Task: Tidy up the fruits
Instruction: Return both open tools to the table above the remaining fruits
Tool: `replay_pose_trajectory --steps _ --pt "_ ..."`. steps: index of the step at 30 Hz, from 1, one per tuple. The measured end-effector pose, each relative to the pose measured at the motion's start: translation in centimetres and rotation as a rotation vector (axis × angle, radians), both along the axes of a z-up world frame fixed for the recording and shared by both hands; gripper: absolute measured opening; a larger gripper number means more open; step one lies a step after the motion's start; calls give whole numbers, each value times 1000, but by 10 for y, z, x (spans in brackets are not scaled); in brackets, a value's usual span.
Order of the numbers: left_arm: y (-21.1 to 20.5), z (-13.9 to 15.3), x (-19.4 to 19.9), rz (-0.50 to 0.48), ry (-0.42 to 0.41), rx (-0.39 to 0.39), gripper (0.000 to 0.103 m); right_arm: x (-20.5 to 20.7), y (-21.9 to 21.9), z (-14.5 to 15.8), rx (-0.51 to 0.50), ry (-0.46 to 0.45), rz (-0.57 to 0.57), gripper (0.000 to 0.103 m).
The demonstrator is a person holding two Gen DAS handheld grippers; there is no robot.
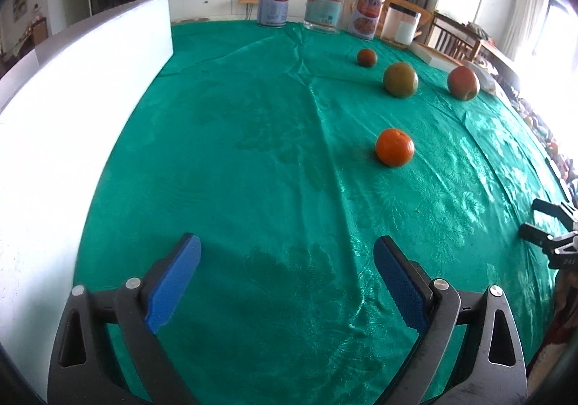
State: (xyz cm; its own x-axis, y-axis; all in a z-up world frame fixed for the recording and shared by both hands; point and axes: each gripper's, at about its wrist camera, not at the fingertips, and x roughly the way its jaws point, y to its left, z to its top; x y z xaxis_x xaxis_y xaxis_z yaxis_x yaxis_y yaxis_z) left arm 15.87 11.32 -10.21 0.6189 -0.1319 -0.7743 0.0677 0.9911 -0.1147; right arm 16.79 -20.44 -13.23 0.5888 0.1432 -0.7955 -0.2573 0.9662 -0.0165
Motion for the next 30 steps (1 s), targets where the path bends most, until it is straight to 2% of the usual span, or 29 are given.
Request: replay_pose_trajectory --steps 3,7,14,22,30 --pt "-3 -1 2 -3 4 13 99 1 -1 -1 0 -2 -7 103" --pt "0 0 3 -9 3 -8 100 0 -5 -1 6 -4 -35 103" --pt "-8 -3 5 -10 16 51 101 -1 -7 0 20 -8 -44 103" --pt "-9 -5 7 10 25 91 101 -4 -26 3 118 -25 -96 103" --pt "-10 -6 7 15 29 112 103 -4 -16 1 49 -14 -94 103"
